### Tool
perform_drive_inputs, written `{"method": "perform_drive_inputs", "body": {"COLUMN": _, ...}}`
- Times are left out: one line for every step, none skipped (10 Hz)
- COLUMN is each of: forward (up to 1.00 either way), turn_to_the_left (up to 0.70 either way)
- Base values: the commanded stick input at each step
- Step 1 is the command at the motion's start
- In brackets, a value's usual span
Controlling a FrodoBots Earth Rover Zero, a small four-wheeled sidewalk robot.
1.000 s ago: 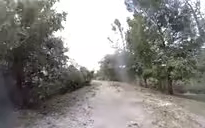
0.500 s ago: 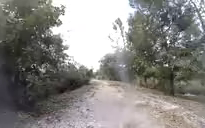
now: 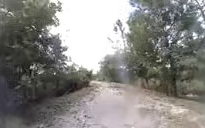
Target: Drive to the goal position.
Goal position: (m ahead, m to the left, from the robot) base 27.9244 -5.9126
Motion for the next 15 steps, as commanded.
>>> {"method": "perform_drive_inputs", "body": {"forward": 0.45, "turn_to_the_left": 0.0}}
{"method": "perform_drive_inputs", "body": {"forward": 0.45, "turn_to_the_left": 0.0}}
{"method": "perform_drive_inputs", "body": {"forward": 0.45, "turn_to_the_left": 0.0}}
{"method": "perform_drive_inputs", "body": {"forward": 0.45, "turn_to_the_left": 0.0}}
{"method": "perform_drive_inputs", "body": {"forward": 0.45, "turn_to_the_left": 0.0}}
{"method": "perform_drive_inputs", "body": {"forward": 0.45, "turn_to_the_left": 0.0}}
{"method": "perform_drive_inputs", "body": {"forward": 0.45, "turn_to_the_left": 0.0}}
{"method": "perform_drive_inputs", "body": {"forward": 0.45, "turn_to_the_left": 0.0}}
{"method": "perform_drive_inputs", "body": {"forward": 0.45, "turn_to_the_left": 0.0}}
{"method": "perform_drive_inputs", "body": {"forward": 0.45, "turn_to_the_left": 0.0}}
{"method": "perform_drive_inputs", "body": {"forward": 0.45, "turn_to_the_left": 0.0}}
{"method": "perform_drive_inputs", "body": {"forward": 0.45, "turn_to_the_left": 0.0}}
{"method": "perform_drive_inputs", "body": {"forward": 0.45, "turn_to_the_left": -0.11}}
{"method": "perform_drive_inputs", "body": {"forward": 0.45, "turn_to_the_left": -0.26}}
{"method": "perform_drive_inputs", "body": {"forward": 0.45, "turn_to_the_left": -0.27}}
